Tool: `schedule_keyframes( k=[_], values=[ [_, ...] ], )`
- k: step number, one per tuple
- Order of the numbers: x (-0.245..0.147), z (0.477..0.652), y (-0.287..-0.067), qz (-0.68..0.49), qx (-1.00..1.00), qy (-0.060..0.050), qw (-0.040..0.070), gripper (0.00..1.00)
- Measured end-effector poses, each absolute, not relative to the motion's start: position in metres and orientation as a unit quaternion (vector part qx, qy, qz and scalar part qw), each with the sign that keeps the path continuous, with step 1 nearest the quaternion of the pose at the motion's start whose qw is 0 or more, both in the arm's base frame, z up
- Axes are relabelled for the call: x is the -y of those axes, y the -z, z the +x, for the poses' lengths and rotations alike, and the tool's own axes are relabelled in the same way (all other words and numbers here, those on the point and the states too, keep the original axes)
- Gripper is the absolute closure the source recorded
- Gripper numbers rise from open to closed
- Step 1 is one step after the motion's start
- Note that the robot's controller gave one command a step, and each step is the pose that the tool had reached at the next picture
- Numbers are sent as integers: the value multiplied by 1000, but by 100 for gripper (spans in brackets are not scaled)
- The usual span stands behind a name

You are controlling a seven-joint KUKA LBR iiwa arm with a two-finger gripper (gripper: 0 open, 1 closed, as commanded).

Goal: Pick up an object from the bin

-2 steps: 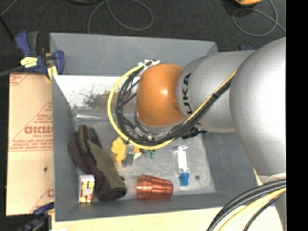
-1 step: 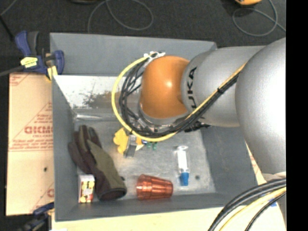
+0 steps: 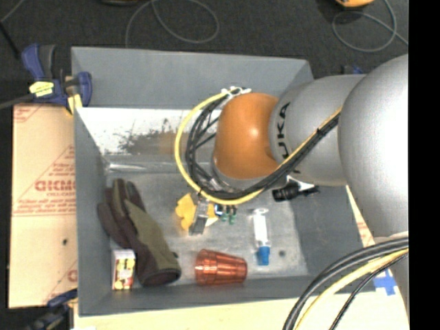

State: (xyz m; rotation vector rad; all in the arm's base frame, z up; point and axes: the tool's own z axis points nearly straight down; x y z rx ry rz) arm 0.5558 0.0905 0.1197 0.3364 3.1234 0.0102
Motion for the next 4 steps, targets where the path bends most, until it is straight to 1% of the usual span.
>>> schedule_keyframes(
  k=[1,2,3,4],
  values=[
    [-83,557,-131,74,-997,-3,8,100],
    [-83,562,-141,56,-998,-5,6,100],
    [-80,561,-189,65,-998,-3,4,100],
    [-79,565,-181,80,-997,-6,15,100]
  ],
)
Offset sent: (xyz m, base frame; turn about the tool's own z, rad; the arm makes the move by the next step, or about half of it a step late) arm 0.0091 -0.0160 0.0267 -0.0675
